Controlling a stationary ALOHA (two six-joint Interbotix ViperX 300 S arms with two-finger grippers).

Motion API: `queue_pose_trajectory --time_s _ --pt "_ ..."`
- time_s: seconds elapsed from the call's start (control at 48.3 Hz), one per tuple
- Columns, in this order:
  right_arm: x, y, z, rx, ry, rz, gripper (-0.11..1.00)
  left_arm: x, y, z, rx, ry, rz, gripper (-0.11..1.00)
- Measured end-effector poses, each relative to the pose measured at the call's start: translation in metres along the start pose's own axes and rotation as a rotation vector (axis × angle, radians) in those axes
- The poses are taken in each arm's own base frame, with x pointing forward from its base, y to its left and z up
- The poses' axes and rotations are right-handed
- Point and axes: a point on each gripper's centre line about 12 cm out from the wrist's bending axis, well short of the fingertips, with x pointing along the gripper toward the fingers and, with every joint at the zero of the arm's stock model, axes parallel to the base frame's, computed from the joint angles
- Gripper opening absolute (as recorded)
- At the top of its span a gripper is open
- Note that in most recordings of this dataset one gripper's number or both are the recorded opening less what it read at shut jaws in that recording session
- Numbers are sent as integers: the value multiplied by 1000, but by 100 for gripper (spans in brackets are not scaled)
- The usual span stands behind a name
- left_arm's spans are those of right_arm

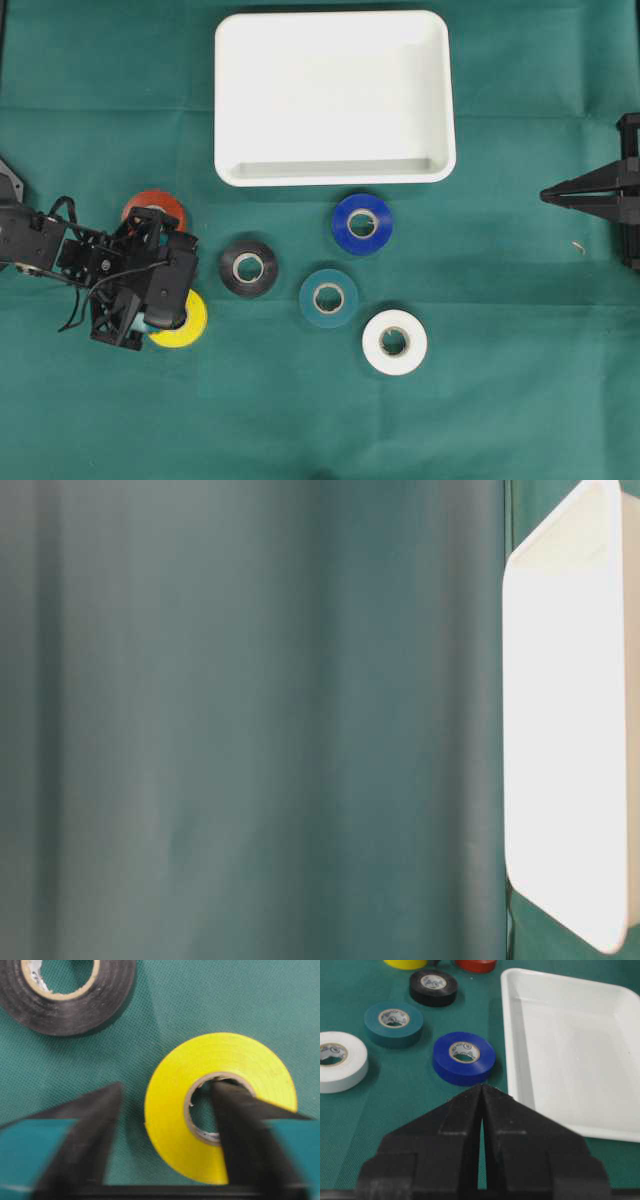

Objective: Put the tape into the white case with the left arm.
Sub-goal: 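Lower the left gripper into the yellow roll's hole and close, then lift the yellow roll and carry it into the white tray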

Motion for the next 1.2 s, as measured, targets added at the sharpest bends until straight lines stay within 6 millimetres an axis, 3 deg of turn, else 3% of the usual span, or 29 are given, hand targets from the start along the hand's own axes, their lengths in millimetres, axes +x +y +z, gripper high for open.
queue_pose_trajectory --time_s 0.103,0.455,0.952,1.201 --pt "0 0 0 0 -2 1 -9 0 -2 0 -1 0 -3 26" --pt "0 0 0 0 -2 0 -9 -2 -3 3 0 -9 -7 26" --pt "0 0 -1 -2 3 0 -9 -50 -13 46 21 -114 -31 25" --pt "0 0 -2 0 3 0 -9 -52 0 48 -5 -106 -4 26"
